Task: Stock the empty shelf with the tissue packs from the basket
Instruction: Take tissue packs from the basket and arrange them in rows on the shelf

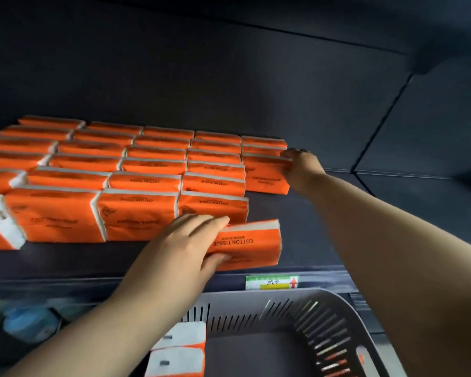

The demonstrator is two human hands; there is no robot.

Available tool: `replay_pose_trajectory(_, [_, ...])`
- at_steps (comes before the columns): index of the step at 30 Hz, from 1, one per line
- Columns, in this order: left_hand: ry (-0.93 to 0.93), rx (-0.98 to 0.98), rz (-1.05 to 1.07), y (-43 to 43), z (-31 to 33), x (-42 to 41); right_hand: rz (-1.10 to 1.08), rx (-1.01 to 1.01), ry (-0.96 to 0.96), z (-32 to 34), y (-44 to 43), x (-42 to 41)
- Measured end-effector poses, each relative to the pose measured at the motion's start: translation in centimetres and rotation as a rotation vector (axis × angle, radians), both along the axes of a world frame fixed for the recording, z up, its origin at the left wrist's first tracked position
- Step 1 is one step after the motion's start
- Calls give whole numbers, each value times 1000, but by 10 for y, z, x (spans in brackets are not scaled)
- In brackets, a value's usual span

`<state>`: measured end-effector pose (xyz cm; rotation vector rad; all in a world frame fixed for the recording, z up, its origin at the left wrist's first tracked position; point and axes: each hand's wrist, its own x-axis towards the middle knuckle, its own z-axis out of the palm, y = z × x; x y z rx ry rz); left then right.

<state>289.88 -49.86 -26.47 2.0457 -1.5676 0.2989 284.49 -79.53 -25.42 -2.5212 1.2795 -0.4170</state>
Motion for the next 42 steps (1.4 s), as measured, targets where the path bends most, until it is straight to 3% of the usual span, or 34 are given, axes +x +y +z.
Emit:
replay_pose_trajectory(9, [29,34,21,-2,-6,5,-17,-7,-86,-11,-5,9])
replay_pose_trajectory(18, [13,-4,-127,-1,-10,-9,22,-27,-83,-8,-9,-12])
replay_pose_trajectory(26, [-47,-41,-102,-51,32,-13,80,-15,-43,12,-14,-25])
replay_pose_trajectory(32, [63,35,0,-106,70,-10,60,130,-260,42,-18,-42])
replay_pose_trajectory(36, [178,141,18,-138,82,-10,37,52,-152,50,-19,-53])
replay_pose_trajectory(42, [198,213,28,-171,78,3,49,-30,-139,41,-37,-60])
